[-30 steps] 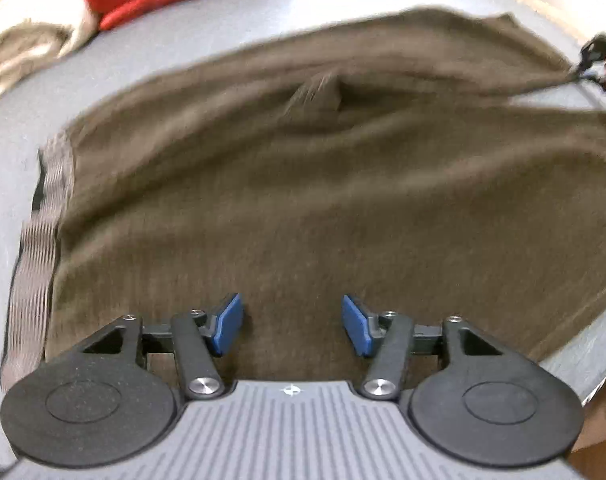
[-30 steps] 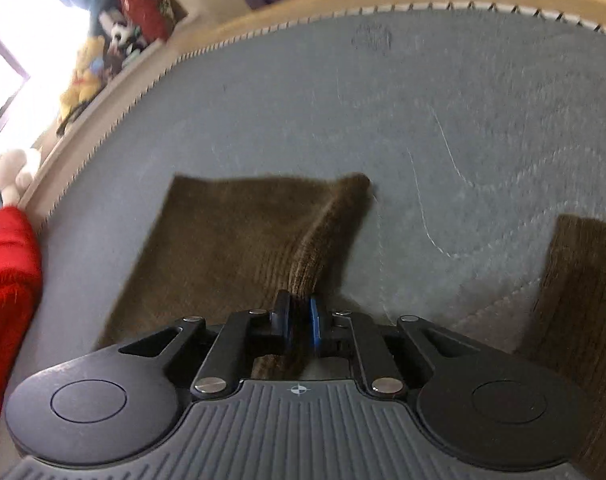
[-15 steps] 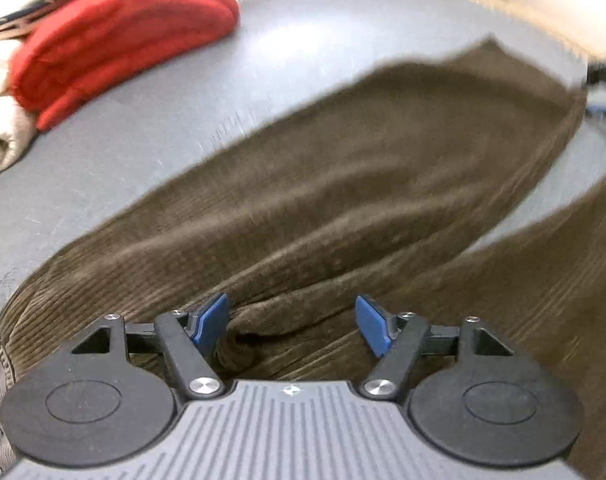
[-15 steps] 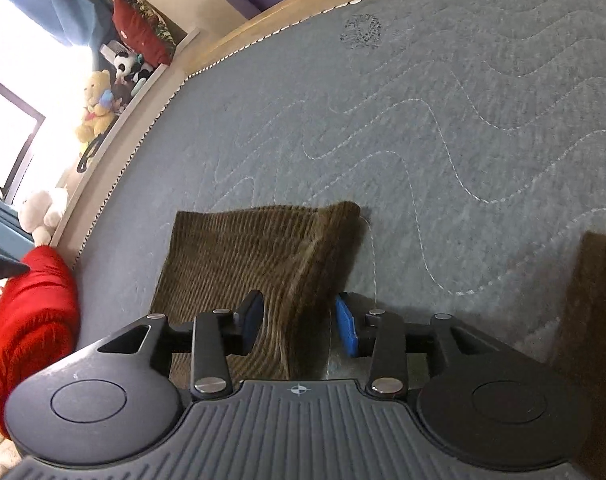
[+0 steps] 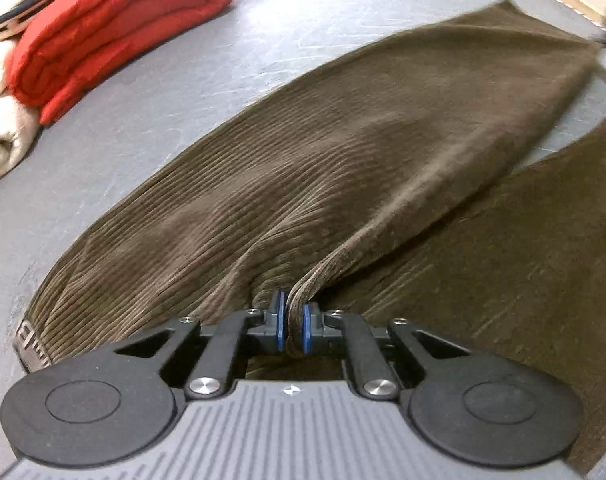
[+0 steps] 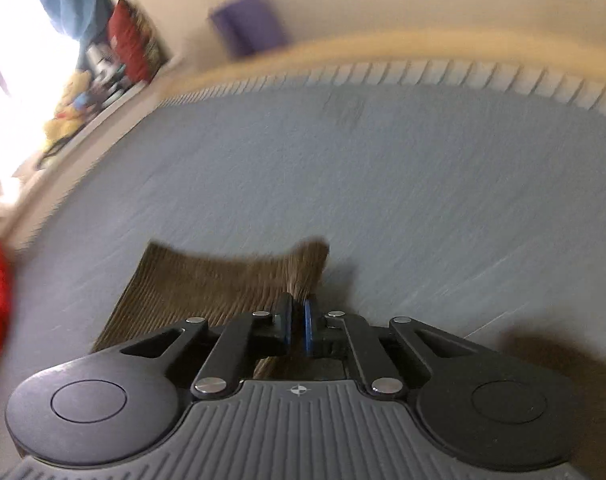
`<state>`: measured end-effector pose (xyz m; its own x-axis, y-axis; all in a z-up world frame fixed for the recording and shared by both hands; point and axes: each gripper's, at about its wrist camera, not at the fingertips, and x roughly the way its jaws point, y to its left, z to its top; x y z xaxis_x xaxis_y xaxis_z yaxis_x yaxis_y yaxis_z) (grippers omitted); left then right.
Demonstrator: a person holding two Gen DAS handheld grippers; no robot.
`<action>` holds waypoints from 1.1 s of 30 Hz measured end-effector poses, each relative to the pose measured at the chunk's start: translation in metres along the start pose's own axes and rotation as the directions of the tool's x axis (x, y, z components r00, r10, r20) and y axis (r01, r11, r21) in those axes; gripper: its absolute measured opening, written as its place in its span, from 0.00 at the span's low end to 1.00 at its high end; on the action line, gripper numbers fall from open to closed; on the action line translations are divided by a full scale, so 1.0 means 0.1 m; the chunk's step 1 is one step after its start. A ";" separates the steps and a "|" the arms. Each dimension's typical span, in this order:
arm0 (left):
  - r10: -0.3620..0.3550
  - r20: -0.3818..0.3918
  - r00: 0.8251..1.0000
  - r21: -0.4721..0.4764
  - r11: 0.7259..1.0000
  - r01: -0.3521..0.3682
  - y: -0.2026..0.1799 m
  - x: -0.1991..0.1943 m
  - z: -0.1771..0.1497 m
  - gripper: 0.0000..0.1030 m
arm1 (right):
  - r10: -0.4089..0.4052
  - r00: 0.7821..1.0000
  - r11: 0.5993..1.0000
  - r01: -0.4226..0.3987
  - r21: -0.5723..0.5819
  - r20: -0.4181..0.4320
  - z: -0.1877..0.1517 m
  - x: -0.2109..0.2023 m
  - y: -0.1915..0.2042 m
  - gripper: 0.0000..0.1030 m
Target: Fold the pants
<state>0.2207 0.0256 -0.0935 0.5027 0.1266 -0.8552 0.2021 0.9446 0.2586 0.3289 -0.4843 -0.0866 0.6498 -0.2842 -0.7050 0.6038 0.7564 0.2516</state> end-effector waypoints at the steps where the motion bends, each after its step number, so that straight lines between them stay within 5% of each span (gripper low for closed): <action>1: 0.028 -0.018 0.999 -0.004 1.000 -0.028 0.00 0.04 -0.02 0.09 | -0.094 0.995 0.995 0.095 -0.016 0.036 0.01 -0.11 0.02 0.00; 3: -0.031 -0.045 0.999 -0.065 0.998 0.028 0.09 0.06 -0.04 0.10 | -0.336 0.935 0.939 0.343 -0.042 0.115 -0.03 -0.23 -0.05 0.00; 4: -0.059 -0.039 0.998 -0.085 0.995 0.055 0.12 0.02 -0.02 0.11 | -0.353 0.935 0.933 0.355 -0.062 0.034 -0.07 -0.14 -0.17 0.00; 5: -0.103 -0.010 0.995 -0.086 0.991 0.102 0.14 -0.08 0.00 0.15 | -0.295 0.953 0.955 0.293 -0.045 -0.069 -0.11 -0.05 -0.29 0.00; 6: -0.132 0.028 0.991 -0.061 0.989 0.133 0.13 -0.20 0.00 0.34 | -0.231 0.965 0.972 0.235 0.023 -0.122 -0.12 -0.05 -0.44 0.00; 8: -0.115 0.100 0.988 -0.020 0.993 0.117 0.10 -0.38 -0.06 0.59 | -0.191 0.975 0.974 0.203 0.102 -0.112 -0.04 -0.15 -0.56 0.03; 12: -0.121 0.182 0.976 -0.060 0.989 0.134 0.25 -0.64 -0.36 0.58 | 0.022 0.998 1.000 -0.021 0.010 -0.064 0.04 -0.37 -0.36 0.04; 16: -0.120 0.234 0.965 -0.201 0.965 0.169 0.67 -0.80 -0.85 0.56 | 0.116 0.992 0.992 -0.118 -0.045 -0.054 0.05 -0.65 -0.16 0.17; 17: -0.112 0.235 0.965 -0.242 0.955 0.170 0.79 -0.84 -1.02 0.47 | 0.135 0.990 0.989 -0.138 -0.053 -0.051 0.05 -0.75 -0.12 0.24; 18: -0.105 0.231 0.967 -0.286 0.943 0.170 0.96 -0.86 -1.17 0.27 | 0.154 0.987 0.985 -0.158 -0.066 -0.049 0.04 -0.84 -0.04 0.27; 20: -0.097 0.206 0.974 -0.344 0.925 0.165 1.24 -0.91 -1.40 0.11 | 0.208 0.977 0.971 -0.212 -0.114 -0.044 0.04 -1.06 0.14 0.28; 25: -0.085 0.107 0.991 -0.427 0.896 0.123 1.73 -0.86 -1.73 0.08 | 0.381 0.924 0.885 -0.375 -0.277 -0.037 -0.19 -1.84 0.61 0.28; 26: -0.090 0.014 0.996 -0.453 0.888 0.086 1.79 -0.72 -1.79 0.09 | 0.412 0.910 0.863 -0.405 -0.301 -0.045 -0.26 -2.00 0.70 0.28; 28: -0.130 -0.157 0.979 -0.532 0.846 0.027 1.88 -0.44 -1.89 0.08 | 0.461 0.885 0.827 -0.454 -0.331 -0.062 -0.42 -2.29 0.84 0.28; 33: -0.159 -0.065 0.985 -0.585 0.806 0.091 2.00 -0.51 -1.91 0.10 | 0.540 0.830 0.763 -0.552 -0.336 -0.135 -0.87 -2.84 1.02 0.33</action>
<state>0.0751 0.2659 -0.0833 0.4086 -0.0055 -0.9127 -0.2831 0.9499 -0.1325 0.1658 -0.2748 0.0817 0.8034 0.2524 -0.5392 -0.0527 0.9323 0.3579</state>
